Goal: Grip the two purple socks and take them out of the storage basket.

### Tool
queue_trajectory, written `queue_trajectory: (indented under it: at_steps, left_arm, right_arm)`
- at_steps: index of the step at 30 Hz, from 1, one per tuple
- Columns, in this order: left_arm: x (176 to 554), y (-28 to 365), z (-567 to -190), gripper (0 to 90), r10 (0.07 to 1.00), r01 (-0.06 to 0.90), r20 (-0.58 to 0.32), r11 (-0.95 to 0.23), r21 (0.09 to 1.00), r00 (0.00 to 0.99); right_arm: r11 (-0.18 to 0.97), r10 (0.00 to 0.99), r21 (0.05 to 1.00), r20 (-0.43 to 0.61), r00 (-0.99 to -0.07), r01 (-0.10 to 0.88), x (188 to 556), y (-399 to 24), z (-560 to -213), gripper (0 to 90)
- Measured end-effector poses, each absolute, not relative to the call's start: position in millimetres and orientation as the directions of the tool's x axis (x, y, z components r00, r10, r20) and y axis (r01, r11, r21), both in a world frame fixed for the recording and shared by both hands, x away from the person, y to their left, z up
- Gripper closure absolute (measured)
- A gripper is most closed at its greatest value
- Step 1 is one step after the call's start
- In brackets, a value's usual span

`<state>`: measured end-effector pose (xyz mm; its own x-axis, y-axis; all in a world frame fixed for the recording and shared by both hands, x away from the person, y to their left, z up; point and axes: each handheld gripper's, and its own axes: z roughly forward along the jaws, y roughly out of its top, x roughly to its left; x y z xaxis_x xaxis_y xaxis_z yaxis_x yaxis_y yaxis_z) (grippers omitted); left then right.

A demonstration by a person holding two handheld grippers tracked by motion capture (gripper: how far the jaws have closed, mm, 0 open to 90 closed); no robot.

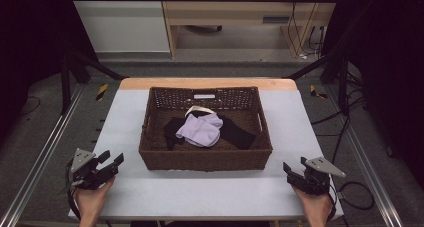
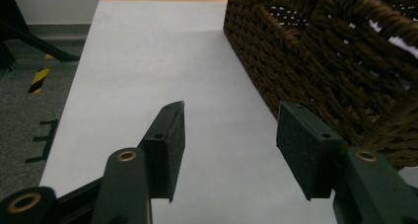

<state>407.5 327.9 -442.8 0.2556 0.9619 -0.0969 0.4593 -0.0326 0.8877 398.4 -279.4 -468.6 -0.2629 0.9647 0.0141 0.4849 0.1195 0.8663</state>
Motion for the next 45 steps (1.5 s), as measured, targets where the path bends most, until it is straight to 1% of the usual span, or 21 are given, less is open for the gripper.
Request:
queue_trajectory:
  at_steps: [3,6,10,17,24,27,31,35,40,45]
  left_arm:
    - [406,328,-440,42.8,0.964,0.454,-0.088,-0.037,0.890,0.251]
    - [404,328,-436,42.4,0.963,0.446,-0.098,-0.025,0.895,0.250]
    - [404,327,-431,41.8,0.958,0.443,-0.114,-0.014,0.897,0.262]
    - [400,326,-420,40.9,0.951,0.419,-0.141,0.014,0.908,0.275]
    - [400,321,-409,39.7,0.948,0.398,-0.128,0.001,0.917,0.291]
    - [400,318,-404,39.8,0.946,0.392,-0.119,-0.010,0.920,0.303]
    - [403,313,-398,39.7,0.943,0.388,-0.103,-0.030,0.921,0.317]
    - [404,313,-387,39.1,0.939,0.373,-0.105,-0.027,0.928,0.329]
    - [406,311,-373,38.5,0.934,0.345,-0.109,-0.016,0.938,0.341]
    - [411,301,-358,37.6,0.927,0.323,-0.091,-0.034,0.946,0.363]
  right_arm:
    - [0.125,0.963,0.865,0.012,-0.268,0.486,398,-279,-468,32.3]
    - [0.122,0.960,0.863,0.023,-0.280,0.490,398,-279,-467,35.1]
    - [0.125,0.960,0.863,0.020,-0.280,0.489,398,-278,-467,36.5]
    - [0.111,0.966,0.862,0.023,-0.257,0.495,398,-277,-465,35.0]
    - [0.107,0.970,0.865,0.017,-0.242,0.490,397,-279,-463,36.0]
    - [0.101,0.971,0.869,0.019,-0.237,0.485,397,-279,-463,34.4]
    - [0.096,0.973,0.870,0.021,-0.231,0.483,398,-278,-461,34.2]
    - [0.094,0.974,0.870,0.021,-0.226,0.484,398,-278,-461,34.3]
    - [0.096,0.973,0.873,0.020,-0.232,0.478,397,-278,-460,36.1]
    - [0.114,0.969,0.873,0.006,-0.246,0.473,398,-277,-460,37.7]
